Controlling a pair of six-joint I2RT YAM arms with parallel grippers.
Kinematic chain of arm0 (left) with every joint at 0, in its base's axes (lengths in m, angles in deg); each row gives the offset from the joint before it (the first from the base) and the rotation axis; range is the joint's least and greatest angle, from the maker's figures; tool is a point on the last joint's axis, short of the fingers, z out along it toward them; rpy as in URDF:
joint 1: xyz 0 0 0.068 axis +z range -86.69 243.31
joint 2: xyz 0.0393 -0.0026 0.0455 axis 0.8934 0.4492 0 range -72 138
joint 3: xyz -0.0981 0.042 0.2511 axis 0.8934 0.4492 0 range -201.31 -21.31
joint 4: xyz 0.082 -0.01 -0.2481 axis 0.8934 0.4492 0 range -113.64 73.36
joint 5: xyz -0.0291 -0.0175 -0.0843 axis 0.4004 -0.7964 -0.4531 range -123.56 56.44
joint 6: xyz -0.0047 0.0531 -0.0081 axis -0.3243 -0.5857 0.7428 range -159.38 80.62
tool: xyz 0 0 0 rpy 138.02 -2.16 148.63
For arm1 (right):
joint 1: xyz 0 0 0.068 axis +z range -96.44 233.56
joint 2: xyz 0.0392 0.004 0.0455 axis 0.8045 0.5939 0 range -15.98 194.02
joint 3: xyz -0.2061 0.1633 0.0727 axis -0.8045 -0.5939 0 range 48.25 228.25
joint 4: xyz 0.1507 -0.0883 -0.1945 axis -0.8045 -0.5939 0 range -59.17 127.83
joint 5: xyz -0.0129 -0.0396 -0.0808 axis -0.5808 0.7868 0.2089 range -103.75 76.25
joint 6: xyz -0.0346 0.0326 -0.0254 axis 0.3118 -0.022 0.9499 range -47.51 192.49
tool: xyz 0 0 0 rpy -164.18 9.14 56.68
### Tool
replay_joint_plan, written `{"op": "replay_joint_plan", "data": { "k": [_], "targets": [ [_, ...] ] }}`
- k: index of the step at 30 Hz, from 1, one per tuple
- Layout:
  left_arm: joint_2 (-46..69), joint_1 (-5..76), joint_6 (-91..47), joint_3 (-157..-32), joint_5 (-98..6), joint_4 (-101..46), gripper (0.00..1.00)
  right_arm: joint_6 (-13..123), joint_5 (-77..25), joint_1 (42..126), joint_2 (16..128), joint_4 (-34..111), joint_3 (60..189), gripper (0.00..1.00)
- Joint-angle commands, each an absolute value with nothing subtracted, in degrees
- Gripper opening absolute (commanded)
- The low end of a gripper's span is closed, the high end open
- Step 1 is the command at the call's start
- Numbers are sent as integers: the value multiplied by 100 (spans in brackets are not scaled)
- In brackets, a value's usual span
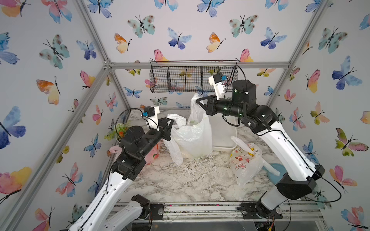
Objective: Place the pears into plastic bags & tie knots
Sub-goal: Place the plastic bag at the center of the board, then tie the plastic bag at the center of the board.
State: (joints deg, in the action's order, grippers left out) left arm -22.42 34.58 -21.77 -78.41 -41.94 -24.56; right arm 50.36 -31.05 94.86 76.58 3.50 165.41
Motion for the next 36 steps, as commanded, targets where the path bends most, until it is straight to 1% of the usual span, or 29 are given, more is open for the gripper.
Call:
{"op": "replay_joint_plan", "data": {
  "k": [1,4,6,8,10,12,14,17,19,22,24,28,31,36],
  "targets": [
    [-2438,3392,-1768,-7445,-4150,-3056,0,5073,-3055,9254,7293,245,15849,4],
    [-2379,3383,-1562,-6818,-4512,-3678,0,4553,-2847,9078,6880,814,14462,8],
    [-2303,3393,-1414,-6352,-4619,-4277,0,4536,-2453,9018,6839,708,14115,12],
    [-2231,3403,-1355,-6183,-4693,-4560,0,4863,-1623,8991,6899,186,14270,19],
    [-2151,3401,-1377,-6251,-4777,-4562,0,5275,-906,8986,6919,-286,14664,29],
    [-2107,3411,-1455,-6384,-4773,-4418,0,5766,-546,8990,6893,-535,15098,40],
    [-2089,3434,-1554,-6529,-4692,-4231,0,6302,-510,8986,6962,-783,15674,48],
    [-2077,3453,-1703,-6738,-4608,-3994,1,6826,-1117,8999,7226,-1075,16463,56],
    [-2035,3471,-1833,-6843,-4667,-3895,1,7077,-1600,9109,7322,-924,16656,58],
    [-1915,3532,-1943,-6959,-4934,-3735,1,7632,-2099,9486,7323,-192,16441,59],
    [-1847,3566,-1987,-7016,-5072,-3623,1,8095,-2251,9697,7290,361,16123,61],
    [-1783,3628,-2014,-7109,-5208,-3490,1,9034,-2872,9716,7322,1198,15392,65],
    [-1740,3637,-2082,-7183,-5246,-3369,1,9459,-3659,9749,7429,1459,15130,67],
    [-1750,3652,-2197,-7185,-5190,-3219,1,10000,-3894,9752,7569,1249,15007,67]
  ]
}}
